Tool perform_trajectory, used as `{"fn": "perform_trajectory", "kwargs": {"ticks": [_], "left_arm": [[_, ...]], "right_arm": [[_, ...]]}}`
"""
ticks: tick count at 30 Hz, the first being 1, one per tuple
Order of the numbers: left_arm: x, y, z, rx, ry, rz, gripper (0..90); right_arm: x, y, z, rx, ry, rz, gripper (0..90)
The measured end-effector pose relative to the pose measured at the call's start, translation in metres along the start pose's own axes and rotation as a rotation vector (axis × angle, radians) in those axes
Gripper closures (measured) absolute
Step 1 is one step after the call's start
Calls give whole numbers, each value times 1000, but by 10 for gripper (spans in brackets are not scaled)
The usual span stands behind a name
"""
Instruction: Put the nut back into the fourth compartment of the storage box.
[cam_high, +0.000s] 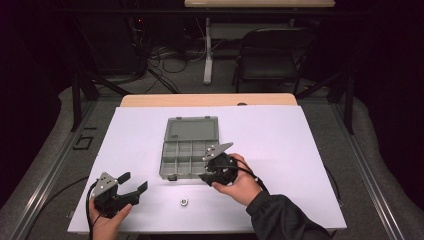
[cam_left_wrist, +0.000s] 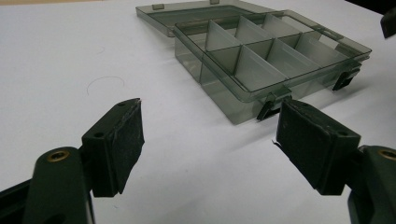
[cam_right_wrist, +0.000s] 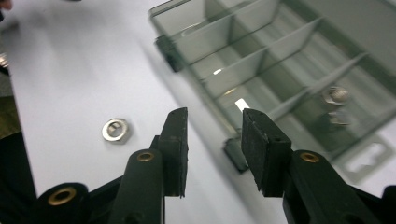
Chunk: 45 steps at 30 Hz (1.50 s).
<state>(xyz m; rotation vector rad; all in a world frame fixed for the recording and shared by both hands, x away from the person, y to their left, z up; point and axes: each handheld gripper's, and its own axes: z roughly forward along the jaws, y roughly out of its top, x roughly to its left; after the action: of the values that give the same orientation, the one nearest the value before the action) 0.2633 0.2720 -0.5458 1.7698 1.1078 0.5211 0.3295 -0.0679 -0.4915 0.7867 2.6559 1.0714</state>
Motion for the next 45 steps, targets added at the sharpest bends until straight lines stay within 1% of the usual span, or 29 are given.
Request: {"fn": "perform_trajectory", "kwargs": {"ticks": [5,6,10,15,19,23,24,29,30,32,34,37,43,45], "left_arm": [[0,0,0,-1,-2,-2,233],[0,0,0,-1,-2,-2,233],[0,0,0,-1,-2,-1,233],[0,0,0,1,0,0,233],[0,0,0,2,-1,0,233],[0,0,0,-1,-2,-3,233],[0,0,0,-1,-2,-3,233],[0,0,0,0,-3,-3,233],[0,0,0,0,-3,-3,233],[0,0,0,0,-3,-2,233],[0,0,0,-1,-3,-3,233],[1,0,0,-1,-3,-3,233],[0,0,0,-1,-3,-2,233],[1,0,0,-1,-3,-2,233]], "right_arm": [[15,-7,13,14,39,-17,607],[18,-8,15,17,47,-13,608],[24,-12,23,32,68,-21,610],[32,-14,31,41,97,-17,613],[40,-13,39,45,125,-37,614],[47,-12,47,55,142,-54,611],[49,-11,49,56,146,-66,610],[54,-11,58,76,153,-84,609],[54,-11,59,80,154,-76,609],[55,-10,61,83,158,-82,610],[56,-10,63,88,161,-78,611],[58,-11,66,99,161,-88,616],[59,-12,71,117,156,-95,644],[59,-12,72,115,157,-95,661]]}}
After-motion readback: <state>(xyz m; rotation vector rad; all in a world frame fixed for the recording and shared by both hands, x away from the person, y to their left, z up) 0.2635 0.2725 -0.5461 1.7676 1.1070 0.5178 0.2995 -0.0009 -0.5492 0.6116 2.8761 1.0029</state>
